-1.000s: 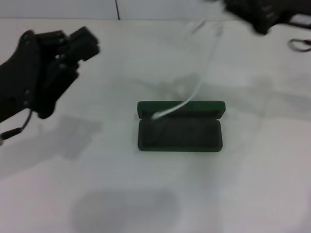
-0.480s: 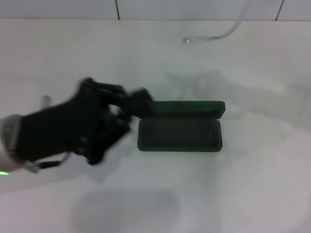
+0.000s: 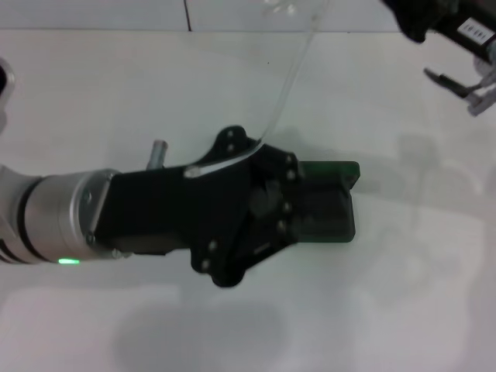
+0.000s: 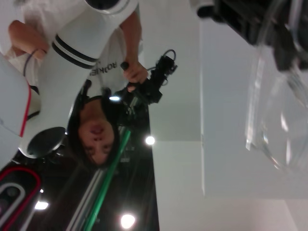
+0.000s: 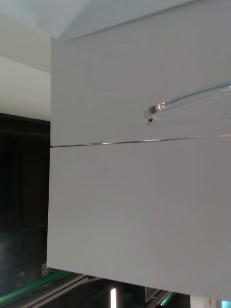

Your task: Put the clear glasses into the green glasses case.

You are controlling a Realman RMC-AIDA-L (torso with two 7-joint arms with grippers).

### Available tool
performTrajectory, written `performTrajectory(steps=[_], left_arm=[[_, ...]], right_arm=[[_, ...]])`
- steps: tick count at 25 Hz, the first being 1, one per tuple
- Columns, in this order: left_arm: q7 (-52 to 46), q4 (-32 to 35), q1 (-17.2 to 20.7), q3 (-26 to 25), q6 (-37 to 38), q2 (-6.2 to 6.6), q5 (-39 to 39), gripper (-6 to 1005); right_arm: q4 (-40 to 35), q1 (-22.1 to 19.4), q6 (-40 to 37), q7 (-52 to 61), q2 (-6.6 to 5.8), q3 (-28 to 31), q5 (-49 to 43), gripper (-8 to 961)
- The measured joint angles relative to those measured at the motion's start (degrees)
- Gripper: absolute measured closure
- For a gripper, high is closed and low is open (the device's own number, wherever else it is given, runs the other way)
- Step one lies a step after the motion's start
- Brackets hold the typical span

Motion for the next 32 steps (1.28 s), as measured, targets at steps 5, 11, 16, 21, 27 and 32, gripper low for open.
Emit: performTrajectory(steps=[5,11,16,21,27,32], left_arm=[[0.0,-0.1,0.5,-1.5,-0.6,0.15,-1.2,932],[0.9,-0.3,1.4,-2.9,-0.7,0.15,-1.8,932],[1.5,-0.5,1.4,-3.4,-0.7,0.16,-2.2,932],[1.9,-1.0,1.5,-4.5,-0.7,0.16,-2.3,932],[2.4,-1.3,1.7,-5.5,-0.7,0.09,-2.3,932],[2.4,-1.4,1.9,-5.9,-0.8,0.07,-2.6,931]], right_arm=[[0.9,-0.7,-0.2,-0.9,0.00,-6.6,5.8,893],[0.5,-1.4,-0.3,-1.0,0.00,-6.6,6.2,893],[0.5,-1.5,0.1,-1.0,0.00,-6.6,6.3,893],[0.5,-1.5,0.9,-1.0,0.00,-6.9,6.3,894],[0.6,-1.3,2.1,-1.0,0.00,-8.0,5.8,895],[0.6,-1.0,2.8,-1.0,0.00,-10.4,5.7,895]])
